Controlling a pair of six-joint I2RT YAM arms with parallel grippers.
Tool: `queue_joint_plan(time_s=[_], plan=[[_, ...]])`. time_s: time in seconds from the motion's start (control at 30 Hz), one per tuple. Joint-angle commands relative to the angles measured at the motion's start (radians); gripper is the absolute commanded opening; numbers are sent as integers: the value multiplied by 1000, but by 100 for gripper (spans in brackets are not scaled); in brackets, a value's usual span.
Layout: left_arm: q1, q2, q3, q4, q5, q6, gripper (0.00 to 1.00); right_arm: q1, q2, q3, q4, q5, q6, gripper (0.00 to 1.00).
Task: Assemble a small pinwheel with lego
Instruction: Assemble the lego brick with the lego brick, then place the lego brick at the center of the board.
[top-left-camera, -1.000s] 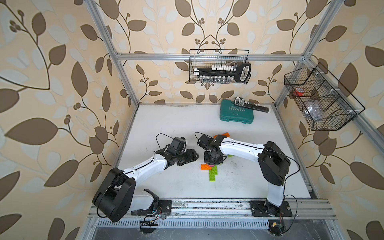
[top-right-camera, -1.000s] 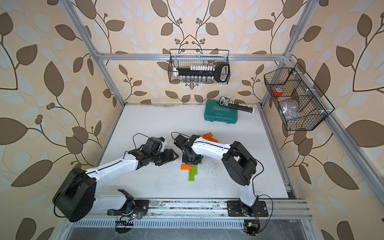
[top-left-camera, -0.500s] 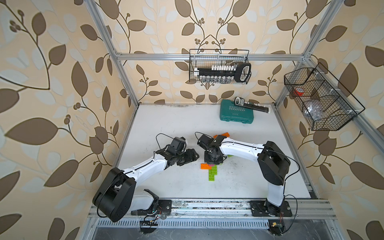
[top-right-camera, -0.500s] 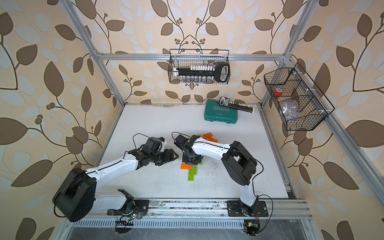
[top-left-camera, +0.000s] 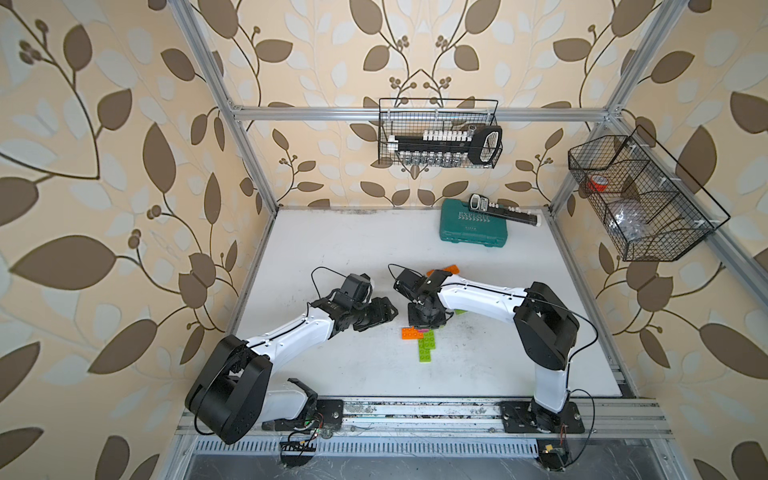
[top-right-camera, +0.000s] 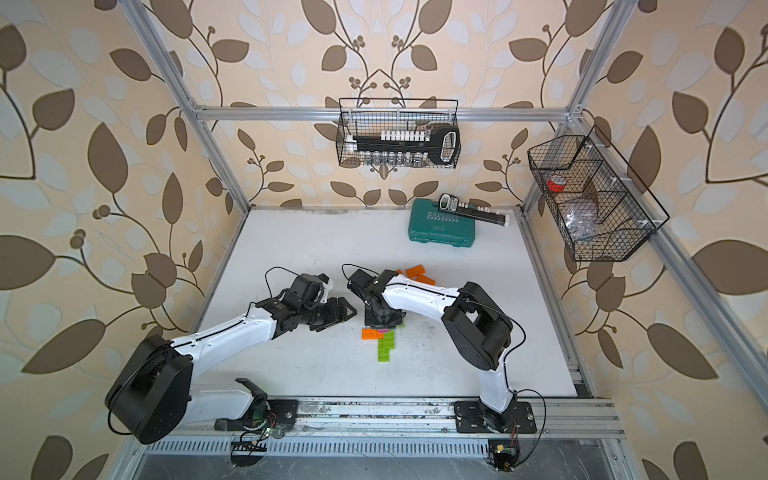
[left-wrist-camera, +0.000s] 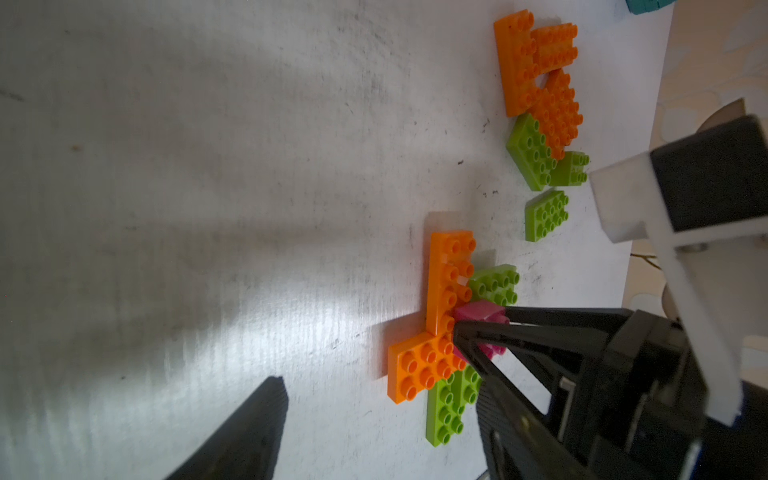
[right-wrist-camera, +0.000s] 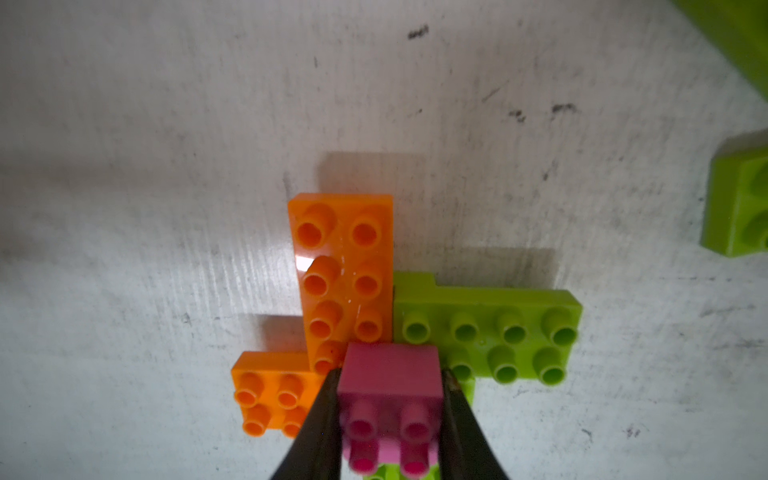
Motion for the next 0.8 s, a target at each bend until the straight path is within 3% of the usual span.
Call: queue_joint_plan(time_s=[0.0,0.33,0.53,0.77], plan=[[33,-32,16,-4,11,4,75,1,66,-3,-76,-21,-15,0],[184,-12,117,-67,46,26,75,-105,109,275,-187,-28,-95,0],[251,55,234,-151,58,54,74,-160,277,542,-301,-25,-150,0],[261,75,292,-205,54,87,74,-188,493,870,-429,-25,-199,0]])
